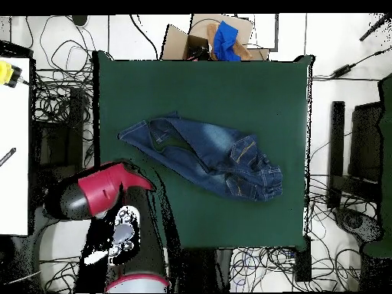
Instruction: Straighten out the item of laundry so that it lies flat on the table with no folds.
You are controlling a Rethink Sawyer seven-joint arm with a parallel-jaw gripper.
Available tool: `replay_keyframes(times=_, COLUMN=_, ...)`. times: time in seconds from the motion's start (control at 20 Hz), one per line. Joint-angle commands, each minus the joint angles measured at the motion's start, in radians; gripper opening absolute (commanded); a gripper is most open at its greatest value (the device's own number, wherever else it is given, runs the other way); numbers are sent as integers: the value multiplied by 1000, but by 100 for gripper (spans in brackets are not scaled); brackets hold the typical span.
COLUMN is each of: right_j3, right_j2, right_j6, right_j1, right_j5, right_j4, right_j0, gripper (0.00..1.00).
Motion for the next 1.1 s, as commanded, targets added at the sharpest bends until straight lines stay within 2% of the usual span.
replay_keyframes(times=0.05, right_j3=-65, right_j2=-118, right_j6=321, right_j1=135, right_j5=-34, right_j4=73, right_j0=-54, gripper=100)
replay_keyframes(times=0.3, right_j3=-30, right_j2=-91, right_j6=287, right_j1=160, right_j5=-138, right_j4=27, right_j0=-136, gripper=100)
replay_keyframes(times=0.5, right_j3=-43, right_j2=-113, right_j6=281, right_j1=190, right_j5=-163, right_j4=-4, right_j0=-132, gripper=100)
replay_keyframes(times=0.6, right_j3=-60, right_j2=-101, right_j6=277, right_j1=210, right_j5=-174, right_j4=19, right_j0=-150, gripper=100)
replay_keyframes(times=0.85, right_j3=-222, right_j2=-118, right_j6=262, right_j1=301, right_j5=-111, right_j4=28, right_j0=-135, gripper=100)
replay_keyframes(times=1.0, right_j3=-341, right_j2=-106, right_j6=241, right_j1=429, right_j5=-140, right_j4=35, right_j0=-155, gripper=100)
replay_keyframes(times=1.1, right_j3=-381, right_j2=-108, right_j6=235, right_j1=469, right_j5=-149, right_j4=32, right_j0=-159, gripper=100)
